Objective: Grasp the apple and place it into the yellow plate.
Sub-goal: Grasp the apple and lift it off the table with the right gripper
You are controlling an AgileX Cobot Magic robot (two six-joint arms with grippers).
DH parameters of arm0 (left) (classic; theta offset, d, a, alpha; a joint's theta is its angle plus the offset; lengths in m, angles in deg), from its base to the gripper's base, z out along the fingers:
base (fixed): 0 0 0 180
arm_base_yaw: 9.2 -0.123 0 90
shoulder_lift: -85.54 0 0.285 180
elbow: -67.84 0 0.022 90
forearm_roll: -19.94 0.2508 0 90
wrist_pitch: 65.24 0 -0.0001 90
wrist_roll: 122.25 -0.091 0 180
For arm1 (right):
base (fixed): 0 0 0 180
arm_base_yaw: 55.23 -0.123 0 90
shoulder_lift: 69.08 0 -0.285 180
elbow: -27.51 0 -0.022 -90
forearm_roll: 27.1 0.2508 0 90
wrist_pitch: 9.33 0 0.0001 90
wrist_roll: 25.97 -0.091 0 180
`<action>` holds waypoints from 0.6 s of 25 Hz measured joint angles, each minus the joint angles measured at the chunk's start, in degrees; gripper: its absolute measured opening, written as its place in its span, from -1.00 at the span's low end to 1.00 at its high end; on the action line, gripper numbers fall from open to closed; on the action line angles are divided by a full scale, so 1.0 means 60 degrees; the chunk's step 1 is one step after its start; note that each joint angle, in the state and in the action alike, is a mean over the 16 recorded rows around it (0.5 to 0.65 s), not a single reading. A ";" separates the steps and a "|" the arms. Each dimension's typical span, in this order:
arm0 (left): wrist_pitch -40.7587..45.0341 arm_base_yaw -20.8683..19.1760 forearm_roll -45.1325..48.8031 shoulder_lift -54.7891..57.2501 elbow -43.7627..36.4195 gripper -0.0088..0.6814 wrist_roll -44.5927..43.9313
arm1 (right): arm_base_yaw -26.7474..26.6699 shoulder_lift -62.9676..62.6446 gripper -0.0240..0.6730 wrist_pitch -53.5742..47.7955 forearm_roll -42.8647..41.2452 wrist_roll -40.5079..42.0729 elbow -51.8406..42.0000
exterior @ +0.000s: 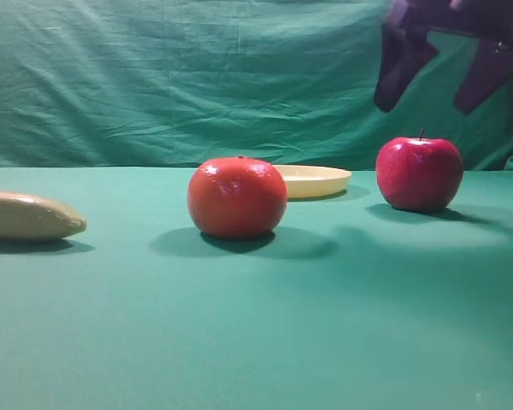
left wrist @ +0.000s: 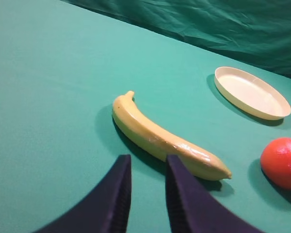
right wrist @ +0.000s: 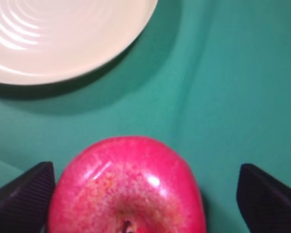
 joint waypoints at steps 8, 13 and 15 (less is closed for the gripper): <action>0.0000 0.0000 0.0000 0.0000 0.0000 -0.52 0.0000 | 0.0000 0.0587 0.62 -0.0105 0.0083 0.0022 0.0518; 0.0000 0.0000 0.0000 0.0000 0.0000 -0.52 0.0000 | -0.0048 0.0668 0.48 -0.0398 0.0308 0.0032 0.1382; 0.0000 0.0000 0.0000 0.0000 0.0000 -0.52 0.0000 | -0.0126 0.0730 0.46 -0.0482 0.0415 0.0044 0.1837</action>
